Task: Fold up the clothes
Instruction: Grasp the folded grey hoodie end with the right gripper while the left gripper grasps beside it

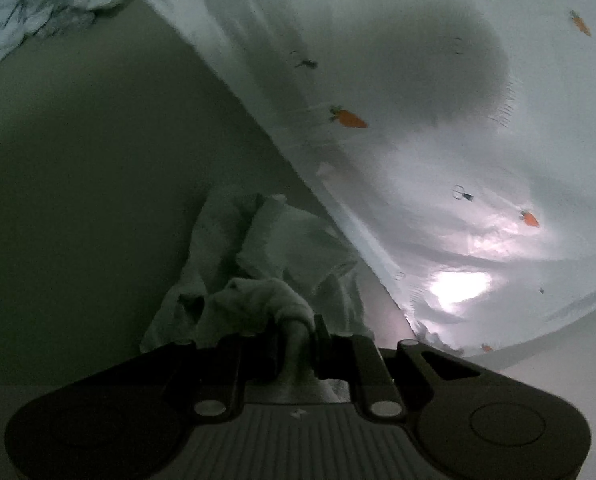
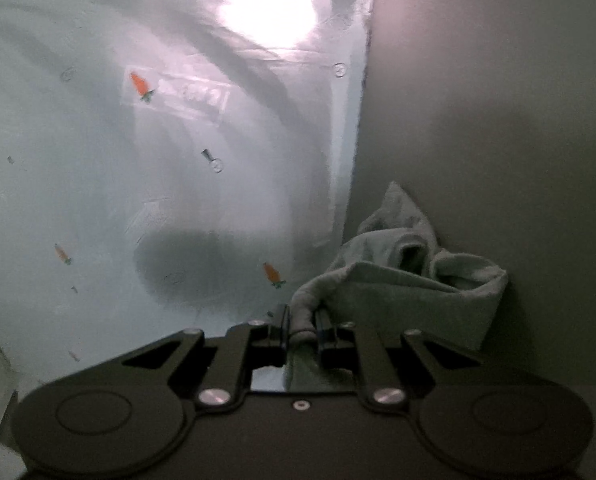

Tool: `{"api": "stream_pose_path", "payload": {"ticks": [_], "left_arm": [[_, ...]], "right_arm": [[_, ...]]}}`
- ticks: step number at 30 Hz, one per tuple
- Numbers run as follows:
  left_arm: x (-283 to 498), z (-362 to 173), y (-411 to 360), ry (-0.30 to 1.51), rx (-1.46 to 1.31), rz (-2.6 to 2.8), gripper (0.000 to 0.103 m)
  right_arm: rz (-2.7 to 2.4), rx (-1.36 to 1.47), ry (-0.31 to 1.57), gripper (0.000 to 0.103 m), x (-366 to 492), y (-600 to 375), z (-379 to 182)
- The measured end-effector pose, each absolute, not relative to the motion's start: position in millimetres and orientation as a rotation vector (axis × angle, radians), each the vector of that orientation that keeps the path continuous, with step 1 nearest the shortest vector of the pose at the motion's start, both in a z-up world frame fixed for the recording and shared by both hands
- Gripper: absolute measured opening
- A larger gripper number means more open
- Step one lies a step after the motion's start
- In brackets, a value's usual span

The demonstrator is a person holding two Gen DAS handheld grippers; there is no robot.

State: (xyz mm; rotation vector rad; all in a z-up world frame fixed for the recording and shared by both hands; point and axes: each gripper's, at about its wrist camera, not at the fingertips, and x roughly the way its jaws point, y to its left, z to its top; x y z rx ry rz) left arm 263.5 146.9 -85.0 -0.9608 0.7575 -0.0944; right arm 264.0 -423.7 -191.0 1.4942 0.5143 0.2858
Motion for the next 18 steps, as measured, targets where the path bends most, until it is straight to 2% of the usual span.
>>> {"api": "stream_pose_path", "payload": {"ticks": [3, 11, 15, 18], "left_arm": [[277, -92, 153, 0.756, -0.975, -0.097, 0.015], [338, -122, 163, 0.789, -0.988, -0.066, 0.017], [375, -154, 170, 0.89, -1.016, -0.019, 0.019], [383, -150, 169, 0.922, -0.982, -0.041, 0.024]], "right_arm": [[0.259, 1.554, 0.5, 0.013, 272, -422, -202], [0.208, 1.496, 0.573, 0.014, 349, -416, -213], [0.13, 1.443, 0.675, 0.021, 391, -412, -225], [0.125, 1.498, 0.689, 0.037, 400, -414, -232]]}}
